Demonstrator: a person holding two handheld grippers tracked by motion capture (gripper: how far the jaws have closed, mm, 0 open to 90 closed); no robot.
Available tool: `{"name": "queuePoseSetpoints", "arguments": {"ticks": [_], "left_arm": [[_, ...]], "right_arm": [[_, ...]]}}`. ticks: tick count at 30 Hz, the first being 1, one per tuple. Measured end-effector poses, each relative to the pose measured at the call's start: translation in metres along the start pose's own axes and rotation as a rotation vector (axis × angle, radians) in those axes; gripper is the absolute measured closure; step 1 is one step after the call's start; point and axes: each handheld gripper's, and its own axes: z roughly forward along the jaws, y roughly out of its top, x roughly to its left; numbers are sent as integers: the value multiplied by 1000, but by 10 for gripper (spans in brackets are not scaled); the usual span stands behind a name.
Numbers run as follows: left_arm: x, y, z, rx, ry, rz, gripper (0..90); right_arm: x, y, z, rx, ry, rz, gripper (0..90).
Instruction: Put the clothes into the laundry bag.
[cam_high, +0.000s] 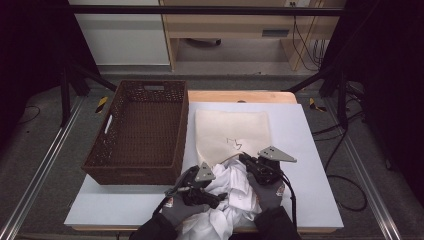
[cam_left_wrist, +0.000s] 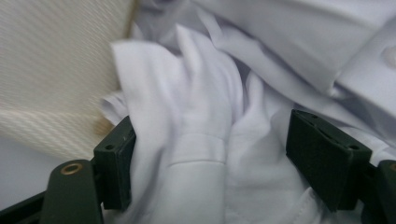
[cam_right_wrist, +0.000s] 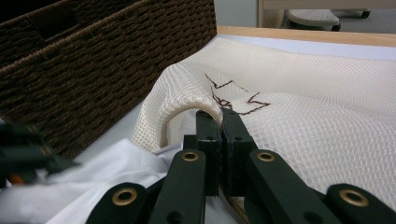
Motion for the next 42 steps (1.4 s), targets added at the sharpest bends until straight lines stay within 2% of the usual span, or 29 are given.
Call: {"name": "queuePoseSetpoints", "arguments": {"ticks": [2,4,6,7,8,10,13,16,18,21,24,26,28,29,31,33,36,39,42], "left_arm": [[-7,-2,8,21,25,11,240],[-11,1,9,41,40,5,334],[-13,2,7,54,38,19,525],[-15,3,6,52,19,18,677],[-17,4,5,58,29,33,748],[-21,9,1,48,34,64,800],[-22,21,-8,-10,22,69,817],[-21,36,-9,-21,36,81,819],[-18,44,-1,-15,50,91,819],[-10,51,12,-8,71,79,819],[-1,52,27,2,117,63,818],[6,49,39,37,149,61,816],[11,46,45,30,145,41,807],[11,46,45,22,150,45,804],[9,44,43,9,162,56,789],[9,43,38,-12,153,36,736],[10,40,24,-69,110,3,570],[10,37,2,-101,69,-6,376],[8,32,-21,-132,37,-8,292]], "right_arm": [[1,0,0,1,2,5,879],[0,0,1,3,1,2,879],[0,0,1,2,1,2,880],[0,-1,1,2,1,2,880],[0,-1,1,3,2,2,880],[0,-1,2,5,4,6,880],[-1,-2,3,10,5,8,881],[0,-2,3,8,13,13,881],[-1,-2,2,3,15,18,881],[-2,-1,1,-7,22,25,881],[-1,0,0,-11,23,25,881],[0,1,-1,-12,25,14,881],[2,2,-2,-9,21,5,881],[2,2,-2,-11,18,3,881],[1,3,-3,-11,15,3,880],[0,2,-4,-8,11,5,881],[1,2,-3,-3,-4,-8,881],[1,1,-2,1,-7,-10,881],[1,1,-2,3,-10,-10,881]]}}
